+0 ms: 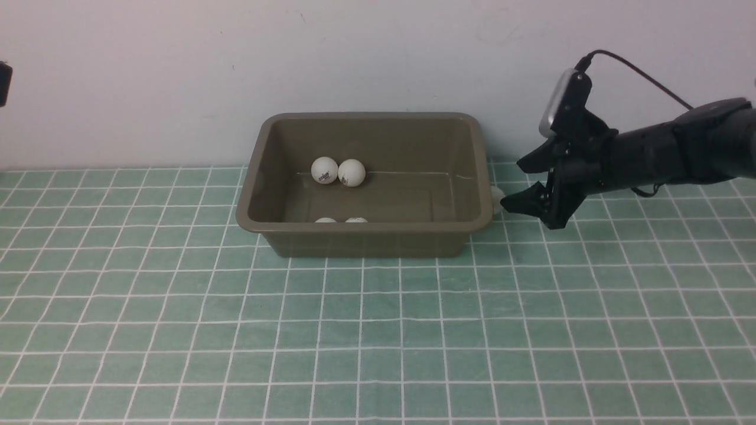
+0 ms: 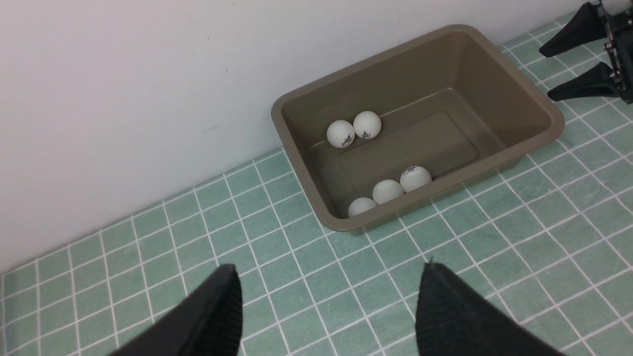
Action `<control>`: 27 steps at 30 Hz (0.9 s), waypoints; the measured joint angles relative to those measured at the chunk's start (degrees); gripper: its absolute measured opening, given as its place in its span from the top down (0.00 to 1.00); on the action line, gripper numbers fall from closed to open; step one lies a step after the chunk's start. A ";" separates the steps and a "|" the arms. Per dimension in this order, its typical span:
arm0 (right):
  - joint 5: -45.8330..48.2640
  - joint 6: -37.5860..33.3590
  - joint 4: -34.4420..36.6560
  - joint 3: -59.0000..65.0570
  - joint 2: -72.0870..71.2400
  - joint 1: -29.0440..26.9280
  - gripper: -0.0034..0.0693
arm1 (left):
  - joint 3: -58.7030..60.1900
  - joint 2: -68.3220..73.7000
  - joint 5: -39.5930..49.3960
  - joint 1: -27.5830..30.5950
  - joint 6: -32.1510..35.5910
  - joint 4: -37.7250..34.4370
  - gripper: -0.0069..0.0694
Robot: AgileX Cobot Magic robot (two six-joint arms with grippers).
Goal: Put the table tennis balls in the box on the green coffee tablecloth.
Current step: 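Reach for and grasp a ping pong ball on the table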
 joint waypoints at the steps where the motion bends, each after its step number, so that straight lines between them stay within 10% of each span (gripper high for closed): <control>1: -0.19 -0.33 0.09 0.00 0.35 0.00 0.23 | 0.00 0.00 0.00 0.00 0.00 0.00 0.35; 27: -1.95 -5.03 9.92 -3.97 7.06 1.14 0.29 | 0.00 0.00 0.00 0.00 0.00 -1.36 0.35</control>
